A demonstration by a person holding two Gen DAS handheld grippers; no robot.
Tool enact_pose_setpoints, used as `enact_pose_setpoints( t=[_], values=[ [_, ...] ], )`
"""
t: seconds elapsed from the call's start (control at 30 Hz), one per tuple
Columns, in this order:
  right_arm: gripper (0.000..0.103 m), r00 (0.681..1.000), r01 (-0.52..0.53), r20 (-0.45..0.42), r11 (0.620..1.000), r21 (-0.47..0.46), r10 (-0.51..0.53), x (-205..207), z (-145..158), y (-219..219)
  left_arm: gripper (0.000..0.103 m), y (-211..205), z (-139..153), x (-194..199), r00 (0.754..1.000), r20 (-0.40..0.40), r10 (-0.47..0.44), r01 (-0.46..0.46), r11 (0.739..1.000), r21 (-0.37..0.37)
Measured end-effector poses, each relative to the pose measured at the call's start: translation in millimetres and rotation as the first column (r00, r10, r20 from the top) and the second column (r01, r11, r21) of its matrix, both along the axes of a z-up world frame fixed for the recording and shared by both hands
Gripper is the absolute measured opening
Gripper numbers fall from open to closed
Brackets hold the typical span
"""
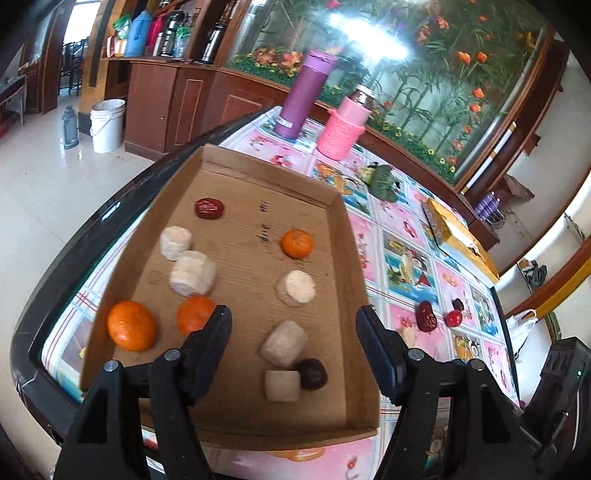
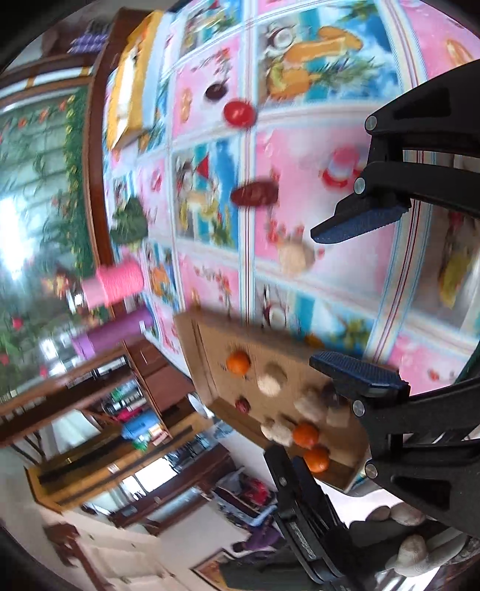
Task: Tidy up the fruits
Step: 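Move both tools out of the tray back over the tablecloth, then grasp a round beige pastry with the left tool while the right tool grasps a red cherry tomato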
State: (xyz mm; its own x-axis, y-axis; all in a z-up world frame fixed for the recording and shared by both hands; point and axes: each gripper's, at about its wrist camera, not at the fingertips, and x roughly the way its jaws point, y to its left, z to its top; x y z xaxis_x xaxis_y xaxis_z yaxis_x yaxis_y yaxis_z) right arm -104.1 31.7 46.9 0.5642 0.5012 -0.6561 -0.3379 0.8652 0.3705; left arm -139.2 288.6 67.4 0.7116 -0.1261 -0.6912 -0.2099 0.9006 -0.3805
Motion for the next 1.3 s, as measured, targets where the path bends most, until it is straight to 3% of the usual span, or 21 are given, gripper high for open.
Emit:
enact_pose_setpoints(
  t=[0.3,0.63,0.87,1.03,1.3],
  values=[
    [0.067,0.989,0.145,-0.026,0.988,0.051,-0.143,10.3,-9.5,-83.9,0.069,-57.0,4.8,18.1,0.994,-0.026,-0.105,0.107,0.993,0.056],
    [0.068,0.971,0.234,-0.068,0.970,0.071,-0.229,14.1,-20.1,-142.8,0.070,-124.2,-13.0,44.7,0.966,-0.105,-0.237,0.249,0.960,0.127],
    [0.069,0.974,0.213,-0.070,0.977,-0.022,-0.214,32.4,-13.5,-151.1,0.071,-153.6,-29.9,57.6,0.940,-0.152,-0.306,0.328,0.933,0.150],
    [0.069,0.976,0.185,-0.103,0.981,-0.053,-0.190,60.7,-14.8,-148.9,0.070,-169.5,-34.6,69.2,0.924,-0.123,-0.363,0.381,0.903,0.199],
    [0.069,0.987,0.116,-0.094,0.981,-0.152,-0.131,103.4,-19.3,-113.7,0.068,-167.2,-41.2,77.8,0.921,-0.115,-0.373,0.389,0.900,0.196]
  ],
)
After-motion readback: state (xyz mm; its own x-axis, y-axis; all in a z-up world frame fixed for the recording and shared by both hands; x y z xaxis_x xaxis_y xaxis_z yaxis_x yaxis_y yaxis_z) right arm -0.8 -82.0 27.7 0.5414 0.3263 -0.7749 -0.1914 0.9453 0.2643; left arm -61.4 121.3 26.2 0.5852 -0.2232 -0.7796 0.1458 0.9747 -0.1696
